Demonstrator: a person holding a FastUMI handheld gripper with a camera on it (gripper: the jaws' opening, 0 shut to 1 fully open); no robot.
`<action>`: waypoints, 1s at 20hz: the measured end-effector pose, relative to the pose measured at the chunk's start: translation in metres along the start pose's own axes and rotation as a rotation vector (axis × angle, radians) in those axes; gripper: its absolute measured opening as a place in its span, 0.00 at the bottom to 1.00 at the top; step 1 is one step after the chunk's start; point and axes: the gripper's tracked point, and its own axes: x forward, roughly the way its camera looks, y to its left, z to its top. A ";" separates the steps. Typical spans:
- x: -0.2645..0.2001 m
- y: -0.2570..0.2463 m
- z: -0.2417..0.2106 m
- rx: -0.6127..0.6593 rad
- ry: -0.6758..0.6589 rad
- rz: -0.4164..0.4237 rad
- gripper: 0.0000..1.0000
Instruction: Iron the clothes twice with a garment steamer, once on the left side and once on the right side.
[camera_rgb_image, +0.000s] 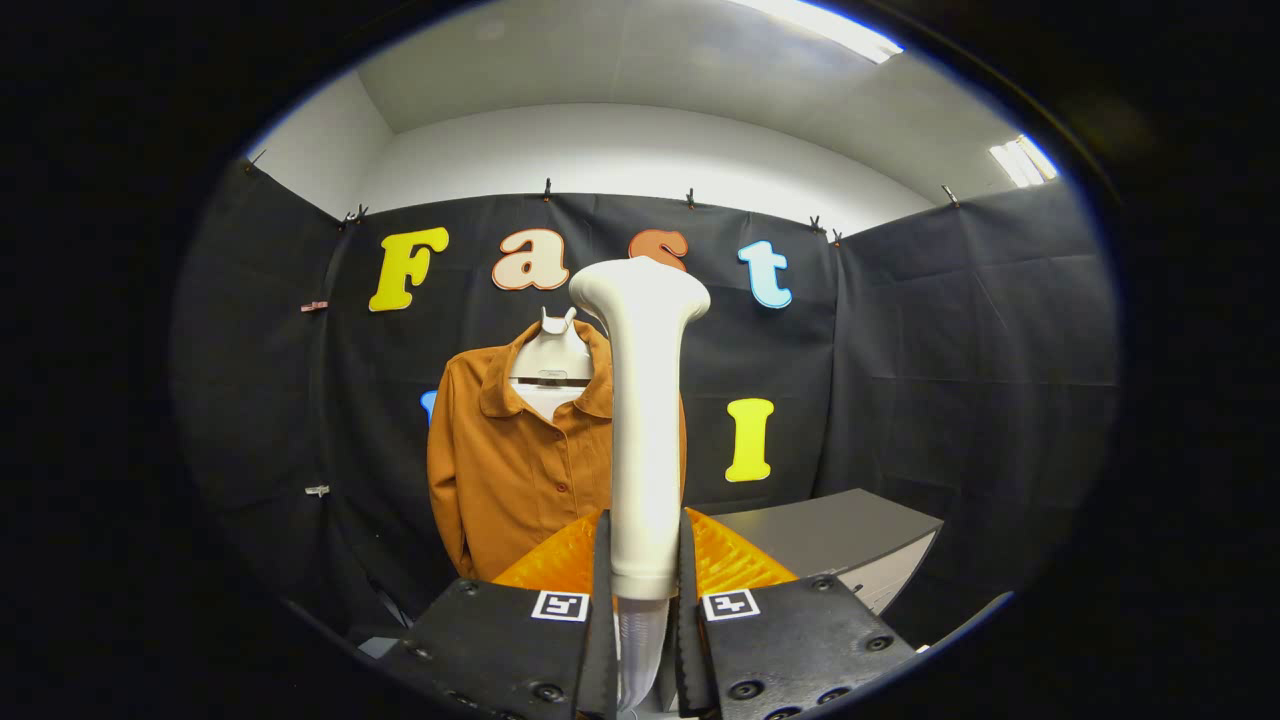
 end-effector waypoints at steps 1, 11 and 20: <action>0.000 0.000 0.000 0.000 0.000 -0.002 0.27; -0.003 0.002 0.000 0.000 -0.003 -0.004 0.27; -0.004 0.003 -0.001 0.001 -0.002 -0.002 0.27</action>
